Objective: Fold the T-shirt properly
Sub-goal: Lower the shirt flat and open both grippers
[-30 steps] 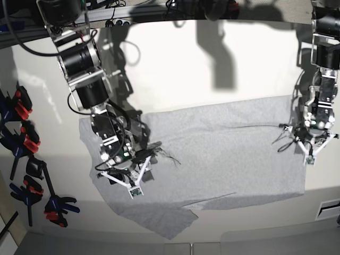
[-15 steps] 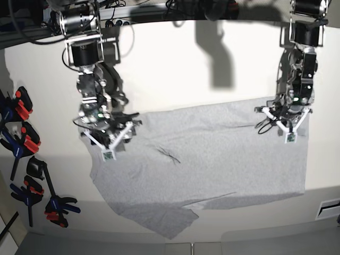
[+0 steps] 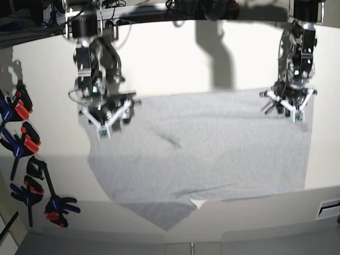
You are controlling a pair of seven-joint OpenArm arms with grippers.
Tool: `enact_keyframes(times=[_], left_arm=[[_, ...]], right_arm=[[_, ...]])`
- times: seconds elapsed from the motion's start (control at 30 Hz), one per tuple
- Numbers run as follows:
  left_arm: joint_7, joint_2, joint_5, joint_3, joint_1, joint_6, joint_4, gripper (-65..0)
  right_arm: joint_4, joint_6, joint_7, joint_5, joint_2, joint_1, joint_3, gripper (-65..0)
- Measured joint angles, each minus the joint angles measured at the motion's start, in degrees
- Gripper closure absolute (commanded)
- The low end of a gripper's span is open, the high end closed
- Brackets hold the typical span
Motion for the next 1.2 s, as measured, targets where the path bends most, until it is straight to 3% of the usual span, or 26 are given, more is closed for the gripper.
enact_keyframes(times=[0.17, 0.27, 0.33, 0.43, 0.5, 0.6, 0.73, 1.0, 1.2], left_arm=[[-6.05, -0.37, 0.98, -0.35, 5.75, 0.26, 1.09, -19.4], [-13.73, -0.48, 1.31, -0.37, 10.03, 0.68, 1.11, -19.4], [-18.58, -0.48, 1.49, -0.37, 12.90, 1.01, 1.31, -19.4], [-20.65, -0.57, 1.77, -0.39, 17.25, 1.49, 3.72, -19.4], [-20.02, -0.63, 2.73, -0.44, 19.98, 2.05, 5.88, -19.4], [-18.16, 1.36, 10.45, -0.42, 23.56, 6.91, 9.05, -19.4], [-8.92, 3.21, 15.52, -0.42, 27.39, 10.19, 14.38, -19.4], [3.91, 4.39, 18.43, -0.42, 32.33, 10.56, 23.10, -19.4], [6.14, 4.46, 18.16, -0.42, 33.27, 10.49, 25.44, -19.4]], right_arm=[[8.55, -1.51, 1.53, -0.17, -0.02, -10.88, 1.44, -35.5], [13.18, -1.60, 2.89, -0.44, -0.02, -17.33, 2.12, -35.5], [16.15, -1.77, 2.14, -1.14, -0.04, -20.76, 2.40, -35.5], [20.65, -3.89, 0.22, -2.25, -0.07, -25.77, 2.47, -35.5], [23.63, -5.53, -1.51, -3.39, -0.20, -28.96, 2.45, -35.5], [26.95, -6.36, -2.38, -6.23, -0.20, -33.05, 2.29, -35.5], [28.50, -6.97, -2.71, -8.79, -0.20, -35.06, 2.14, -35.5], [28.63, -7.63, -3.17, -10.60, -0.04, -34.93, 2.16, -35.5], [28.59, -7.41, -3.21, -10.56, -0.20, -34.93, 5.16, -35.5]])
